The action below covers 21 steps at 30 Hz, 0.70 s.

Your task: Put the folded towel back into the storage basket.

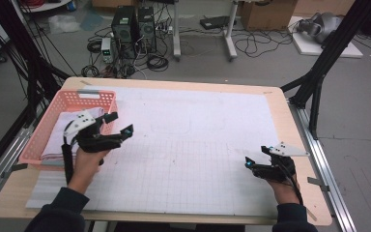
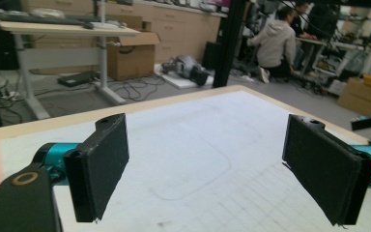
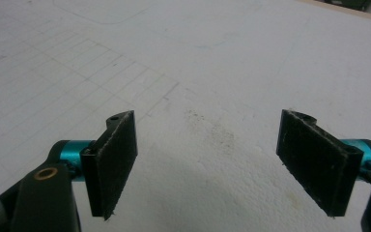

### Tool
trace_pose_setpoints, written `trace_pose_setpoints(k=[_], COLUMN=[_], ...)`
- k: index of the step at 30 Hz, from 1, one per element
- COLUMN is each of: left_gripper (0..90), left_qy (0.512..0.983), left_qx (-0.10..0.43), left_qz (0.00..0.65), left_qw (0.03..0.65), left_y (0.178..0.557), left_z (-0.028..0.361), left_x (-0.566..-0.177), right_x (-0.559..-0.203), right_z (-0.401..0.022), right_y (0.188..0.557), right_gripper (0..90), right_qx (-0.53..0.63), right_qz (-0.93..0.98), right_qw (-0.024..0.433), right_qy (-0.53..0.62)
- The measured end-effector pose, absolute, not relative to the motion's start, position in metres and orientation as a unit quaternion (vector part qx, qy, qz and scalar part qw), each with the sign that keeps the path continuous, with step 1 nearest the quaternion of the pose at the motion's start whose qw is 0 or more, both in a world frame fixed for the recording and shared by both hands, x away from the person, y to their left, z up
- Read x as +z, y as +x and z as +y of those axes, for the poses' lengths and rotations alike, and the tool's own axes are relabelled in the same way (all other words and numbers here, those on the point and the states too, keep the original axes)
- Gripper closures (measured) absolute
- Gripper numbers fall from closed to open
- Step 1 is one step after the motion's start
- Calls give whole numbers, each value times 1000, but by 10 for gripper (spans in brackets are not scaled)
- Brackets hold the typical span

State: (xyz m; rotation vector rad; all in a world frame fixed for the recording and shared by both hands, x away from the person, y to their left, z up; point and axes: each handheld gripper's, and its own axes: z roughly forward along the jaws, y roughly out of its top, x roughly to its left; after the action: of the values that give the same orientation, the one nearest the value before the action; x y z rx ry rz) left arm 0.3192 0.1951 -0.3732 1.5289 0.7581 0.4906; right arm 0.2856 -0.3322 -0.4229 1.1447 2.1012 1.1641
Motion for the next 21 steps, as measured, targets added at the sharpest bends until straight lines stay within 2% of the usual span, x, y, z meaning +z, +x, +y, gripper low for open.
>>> trace_pose_setpoints(k=[8,16,21], left_gripper=[178,184,184], left_qy=[702,723,727], left_qx=[198,168,169], left_qz=[295,293,292], left_qw=[617,603,598], left_y=[310,302,300], left_z=[152,137,133], left_x=[-399,-419,-424], right_x=[-423,-422,-420], right_z=[-325,-321,-319], right_y=[283,279,277], right_gripper=[211,212,212], right_qx=[435,438,437], right_qz=[765,765,766], right_qw=[234,237,239], right_qy=[413,409,407])
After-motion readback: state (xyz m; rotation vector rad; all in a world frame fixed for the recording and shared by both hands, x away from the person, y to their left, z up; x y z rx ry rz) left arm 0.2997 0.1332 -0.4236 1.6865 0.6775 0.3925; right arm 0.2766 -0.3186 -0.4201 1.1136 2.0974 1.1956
